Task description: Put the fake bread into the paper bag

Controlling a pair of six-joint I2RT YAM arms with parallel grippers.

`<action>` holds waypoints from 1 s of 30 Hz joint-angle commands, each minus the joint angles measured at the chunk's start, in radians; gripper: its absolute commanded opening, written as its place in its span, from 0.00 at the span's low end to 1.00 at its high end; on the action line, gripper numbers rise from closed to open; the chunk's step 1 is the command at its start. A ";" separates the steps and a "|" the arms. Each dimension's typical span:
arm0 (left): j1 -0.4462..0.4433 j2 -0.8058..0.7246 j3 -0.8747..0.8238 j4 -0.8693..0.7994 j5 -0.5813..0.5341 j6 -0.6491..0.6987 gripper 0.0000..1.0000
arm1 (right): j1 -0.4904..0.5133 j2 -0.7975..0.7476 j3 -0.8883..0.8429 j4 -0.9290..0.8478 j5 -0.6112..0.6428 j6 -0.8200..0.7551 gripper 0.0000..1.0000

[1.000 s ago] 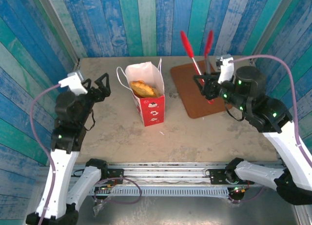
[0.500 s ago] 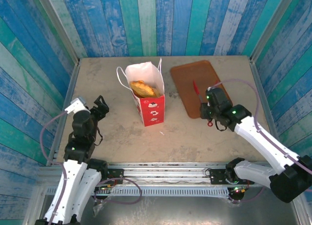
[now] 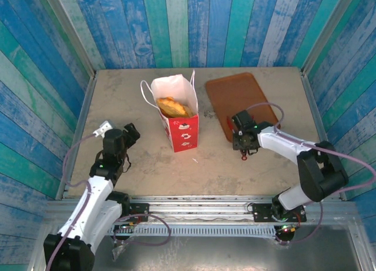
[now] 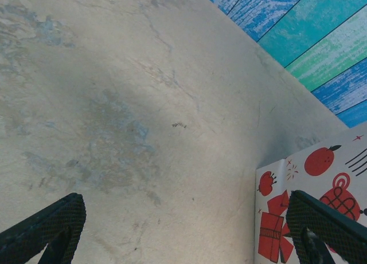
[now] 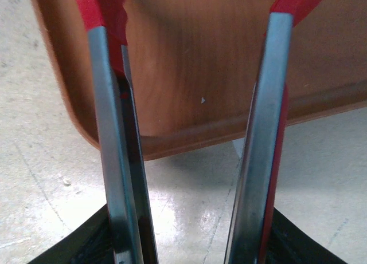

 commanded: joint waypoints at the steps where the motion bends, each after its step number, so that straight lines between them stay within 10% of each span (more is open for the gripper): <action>1: 0.005 0.008 -0.011 0.048 -0.001 -0.013 0.94 | -0.004 0.021 0.015 0.012 -0.028 0.020 0.56; 19: 0.015 0.008 0.057 0.079 -0.153 0.083 0.94 | -0.072 -0.331 0.115 -0.141 0.102 -0.105 0.98; 30: 0.015 -0.001 -0.074 0.366 -0.406 0.392 0.94 | -0.312 -0.519 -0.235 0.376 0.280 -0.195 1.00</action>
